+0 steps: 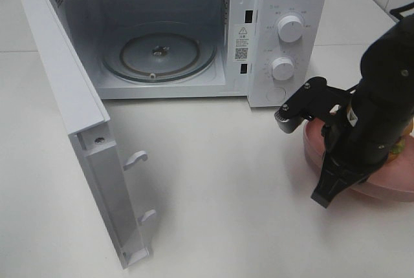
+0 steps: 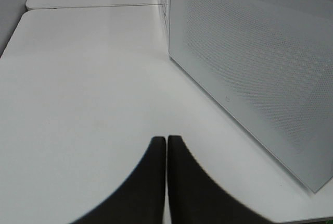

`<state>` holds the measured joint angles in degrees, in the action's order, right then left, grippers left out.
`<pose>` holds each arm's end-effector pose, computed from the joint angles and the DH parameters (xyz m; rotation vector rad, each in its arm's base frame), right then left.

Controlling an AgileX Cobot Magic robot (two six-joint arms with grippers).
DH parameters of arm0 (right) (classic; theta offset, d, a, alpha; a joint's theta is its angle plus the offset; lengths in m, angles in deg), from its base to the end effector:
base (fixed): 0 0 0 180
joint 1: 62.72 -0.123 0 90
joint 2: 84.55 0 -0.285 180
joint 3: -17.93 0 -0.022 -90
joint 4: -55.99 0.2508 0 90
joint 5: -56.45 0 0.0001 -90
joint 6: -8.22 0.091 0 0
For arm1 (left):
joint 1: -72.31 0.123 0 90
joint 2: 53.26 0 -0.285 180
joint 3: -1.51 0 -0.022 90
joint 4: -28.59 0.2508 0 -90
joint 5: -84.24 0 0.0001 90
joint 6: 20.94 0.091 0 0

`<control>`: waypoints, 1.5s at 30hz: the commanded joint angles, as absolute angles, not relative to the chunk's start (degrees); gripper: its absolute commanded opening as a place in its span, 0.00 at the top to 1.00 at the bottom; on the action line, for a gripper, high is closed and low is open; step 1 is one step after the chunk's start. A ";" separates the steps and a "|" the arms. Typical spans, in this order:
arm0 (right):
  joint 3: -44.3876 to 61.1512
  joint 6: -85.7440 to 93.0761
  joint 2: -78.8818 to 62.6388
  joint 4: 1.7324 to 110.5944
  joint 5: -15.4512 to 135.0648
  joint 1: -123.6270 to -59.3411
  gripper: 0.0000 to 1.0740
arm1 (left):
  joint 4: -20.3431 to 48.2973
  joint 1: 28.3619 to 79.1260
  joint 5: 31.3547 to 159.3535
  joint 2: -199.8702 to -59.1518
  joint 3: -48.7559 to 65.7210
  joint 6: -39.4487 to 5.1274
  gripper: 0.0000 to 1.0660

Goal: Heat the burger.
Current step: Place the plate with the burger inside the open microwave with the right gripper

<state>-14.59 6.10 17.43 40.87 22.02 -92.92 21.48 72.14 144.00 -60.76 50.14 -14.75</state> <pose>0.2419 0.1252 0.1536 -1.0897 2.6977 -0.1724 -0.0051 -0.0097 0.2789 0.1166 2.0141 -0.0813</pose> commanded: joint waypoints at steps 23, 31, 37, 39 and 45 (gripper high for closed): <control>-22.67 5.01 8.44 27.23 30.50 -105.18 1.00 | 20.97 72.31 143.43 -59.78 50.19 -14.81 1.00; -22.67 -0.95 8.44 27.34 34.28 -110.11 1.00 | 20.97 72.31 143.43 -59.78 50.19 -14.81 1.00; -22.67 -7.82 8.44 27.29 36.75 -111.54 1.00 | 20.97 72.31 143.43 -59.78 50.19 -14.81 1.00; -22.67 -9.08 8.44 27.40 37.20 -111.71 1.00 | 20.97 72.31 143.43 -59.78 50.19 -14.81 1.00; -22.67 -20.60 8.44 27.11 41.90 -111.94 1.00 | 20.97 72.31 143.43 -59.78 50.19 -14.81 1.00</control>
<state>-22.79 -18.36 9.12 29.12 38.69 -111.65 21.48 72.14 144.00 -60.76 50.14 -14.75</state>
